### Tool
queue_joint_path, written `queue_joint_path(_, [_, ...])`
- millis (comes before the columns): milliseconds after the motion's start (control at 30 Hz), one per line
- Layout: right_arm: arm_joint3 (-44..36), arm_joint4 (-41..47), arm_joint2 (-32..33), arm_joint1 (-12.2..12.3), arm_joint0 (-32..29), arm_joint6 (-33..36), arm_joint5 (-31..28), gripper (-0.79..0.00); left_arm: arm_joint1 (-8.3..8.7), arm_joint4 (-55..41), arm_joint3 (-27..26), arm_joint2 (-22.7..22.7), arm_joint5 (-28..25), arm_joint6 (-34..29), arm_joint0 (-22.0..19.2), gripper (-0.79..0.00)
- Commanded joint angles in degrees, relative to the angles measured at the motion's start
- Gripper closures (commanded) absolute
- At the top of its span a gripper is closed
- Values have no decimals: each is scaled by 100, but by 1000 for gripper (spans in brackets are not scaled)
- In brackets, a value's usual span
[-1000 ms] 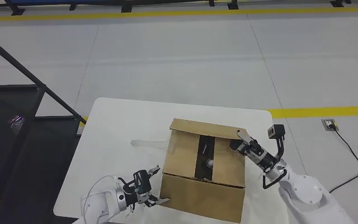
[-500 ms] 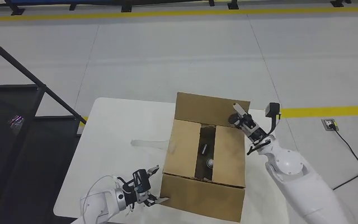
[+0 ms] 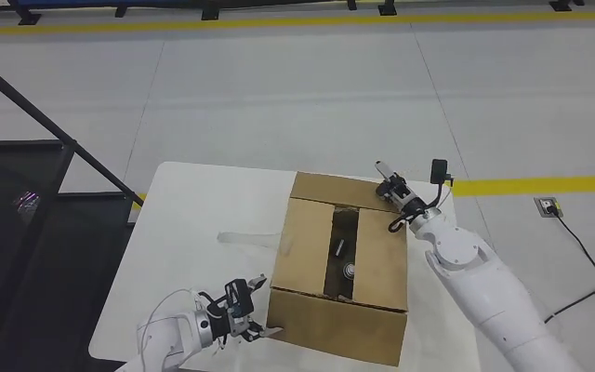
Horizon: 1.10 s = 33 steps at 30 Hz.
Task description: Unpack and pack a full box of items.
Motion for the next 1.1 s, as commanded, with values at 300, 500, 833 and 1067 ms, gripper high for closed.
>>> queue_joint_path(300, [-472, 419, 542, 66, -484, 1194, -1198, -785, 105, -180, -498, -467, 42, 387, 262, -785])
queue_joint_path(500, [-1588, 929, 1069, 256, -1249, 2363, -1412, -785, 170, -146, -843, -950, 619, 822, 752, -785])
queue_joint_path(833, [-2113, 1286, 1400, 350, -1735, 2775, -1424, -785, 176, -251, -851, -1059, 748, 862, 830, -785])
queue_joint_path(1067, [-2127, 1256, 1394, 350, -1749, 2767, -1411, -785, 175, -261, -854, -1058, 772, 852, 835, -785])
